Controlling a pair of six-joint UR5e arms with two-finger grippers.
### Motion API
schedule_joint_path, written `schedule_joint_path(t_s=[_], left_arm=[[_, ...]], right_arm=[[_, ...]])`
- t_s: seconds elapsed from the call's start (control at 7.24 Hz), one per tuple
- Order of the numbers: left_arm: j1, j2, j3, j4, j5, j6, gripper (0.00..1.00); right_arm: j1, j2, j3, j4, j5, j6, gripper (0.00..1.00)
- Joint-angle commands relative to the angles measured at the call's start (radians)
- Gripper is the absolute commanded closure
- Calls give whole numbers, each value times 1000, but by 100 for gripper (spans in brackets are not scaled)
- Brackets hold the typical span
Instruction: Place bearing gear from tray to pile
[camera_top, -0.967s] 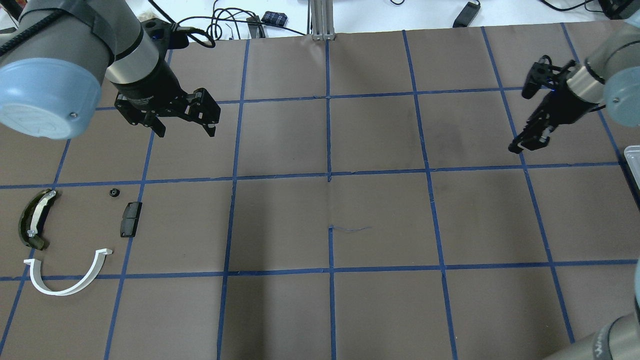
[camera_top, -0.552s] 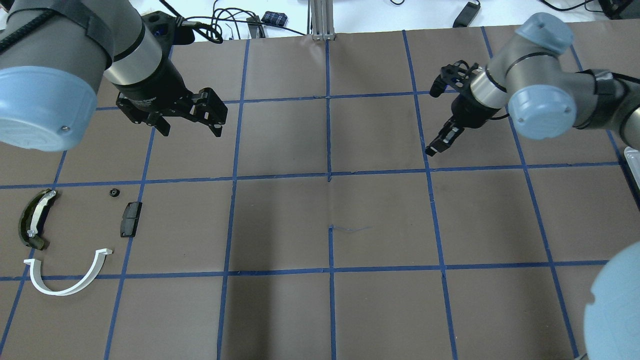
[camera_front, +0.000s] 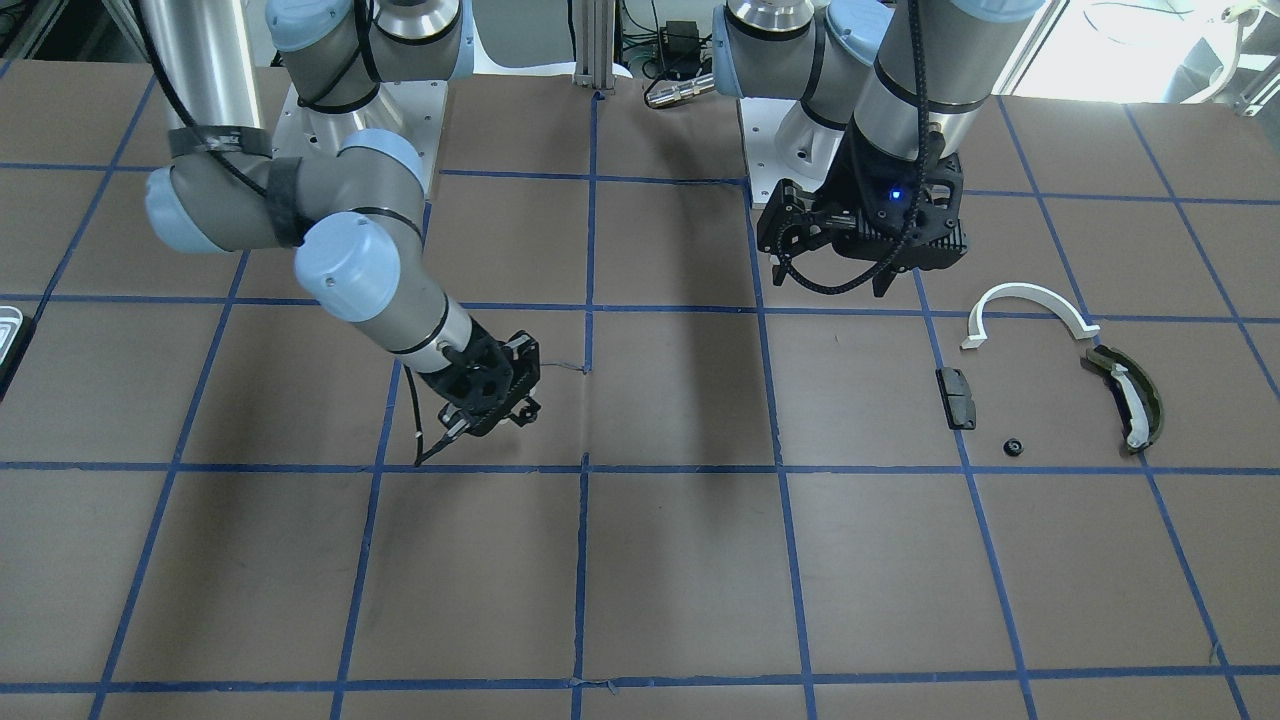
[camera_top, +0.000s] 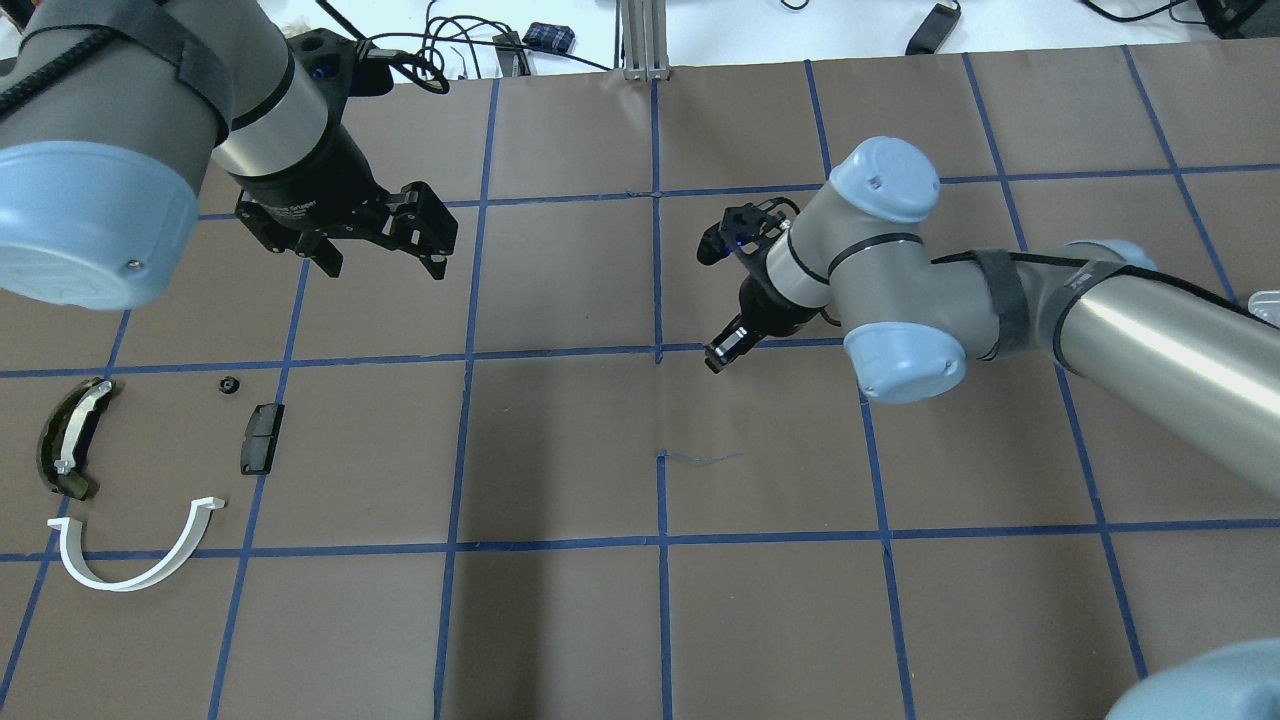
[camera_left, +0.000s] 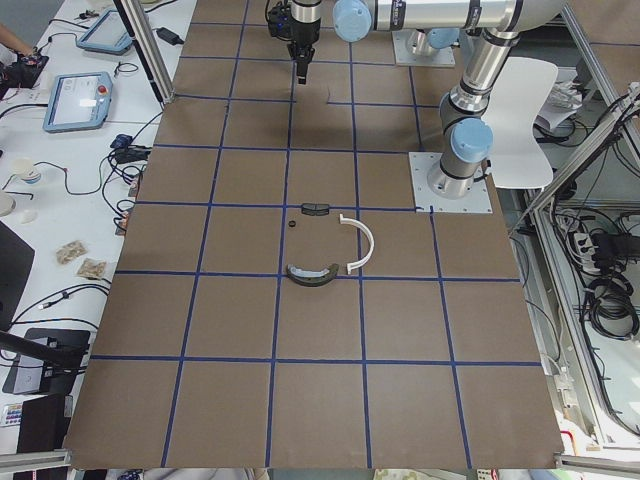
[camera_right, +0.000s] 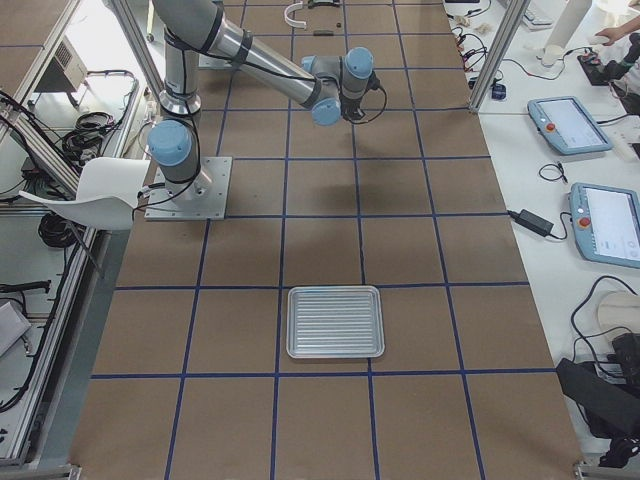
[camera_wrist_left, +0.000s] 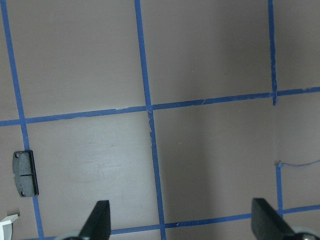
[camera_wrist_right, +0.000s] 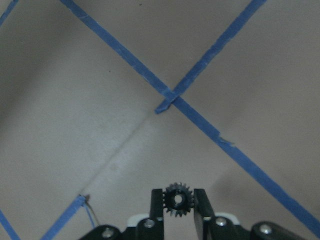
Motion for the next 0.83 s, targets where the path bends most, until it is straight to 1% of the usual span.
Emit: schedule_joint_path(t_s=[0.0,0.14,0.28,0.41,0.55,0.69], left_arm=[[0,-3,-2,0,5,0,0],[0,-3,-2,0,5,0,0],[0,-3,-2,0,5,0,0],[0,-3,-2,0,5,0,0],[0,-3,-2,0,5,0,0],[-2,-18,-2,0,5,-2,0]], right_arm=[[140,7,18,-112,-4,188,100],[171,19,27,-136,-13,193,100],[174,39,37,-163,-18,197,100],[174,71,40,-191,-19,197,98],[174,82,40,-209,-19,197,90],[173,82,40,-211,-18,200,32]])
